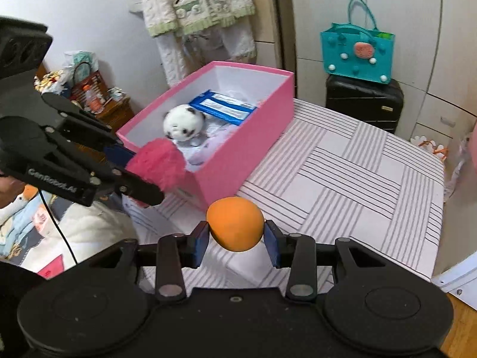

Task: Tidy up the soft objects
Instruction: 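Lift the pom-pom with the left tool while the right tool carries the sponge over the box, then open the left tool to drop the pom-pom while the right tool releases the sponge into the box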

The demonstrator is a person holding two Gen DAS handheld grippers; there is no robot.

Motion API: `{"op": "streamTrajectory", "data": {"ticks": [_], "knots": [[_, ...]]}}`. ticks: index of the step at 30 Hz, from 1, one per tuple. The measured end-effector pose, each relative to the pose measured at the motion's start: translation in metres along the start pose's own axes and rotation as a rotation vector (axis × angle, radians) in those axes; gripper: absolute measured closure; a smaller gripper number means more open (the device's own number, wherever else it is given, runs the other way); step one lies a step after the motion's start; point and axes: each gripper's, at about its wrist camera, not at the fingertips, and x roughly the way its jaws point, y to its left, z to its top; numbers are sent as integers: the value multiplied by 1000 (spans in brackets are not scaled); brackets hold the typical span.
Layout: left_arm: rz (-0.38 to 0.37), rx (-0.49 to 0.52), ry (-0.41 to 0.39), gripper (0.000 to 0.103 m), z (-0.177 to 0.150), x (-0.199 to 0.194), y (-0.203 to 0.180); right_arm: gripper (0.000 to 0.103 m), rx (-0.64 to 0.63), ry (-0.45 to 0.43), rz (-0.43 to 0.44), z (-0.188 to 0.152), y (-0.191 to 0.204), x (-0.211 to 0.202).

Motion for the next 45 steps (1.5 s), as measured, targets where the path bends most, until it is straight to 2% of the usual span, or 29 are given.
{"op": "streamTrajectory", "data": {"ticks": [7, 17, 24, 28, 36, 40, 45], "knots": [[9, -15, -52, 71, -24, -36, 11, 58, -56, -46, 15, 17, 24, -10], [69, -114, -122, 71, -18, -51, 70, 57, -111, -150, -5, 55, 33, 10], [71, -180, -104, 71, 2, -29, 122, 58, -188, -186, -34, 86, 47, 42], [48, -202, -90, 70, 16, -7, 142, 58, -266, -197, -103, 102, 54, 70], [44, -239, -20, 70, 38, 49, 171, 58, -358, -121, -174, 132, 58, 132], [61, -244, 3, 69, 38, 66, 178, 58, -379, -77, -216, 133, 57, 148], [57, -261, 2, 62, 41, 74, 184, 57, -389, -39, -252, 134, 53, 166]]}}
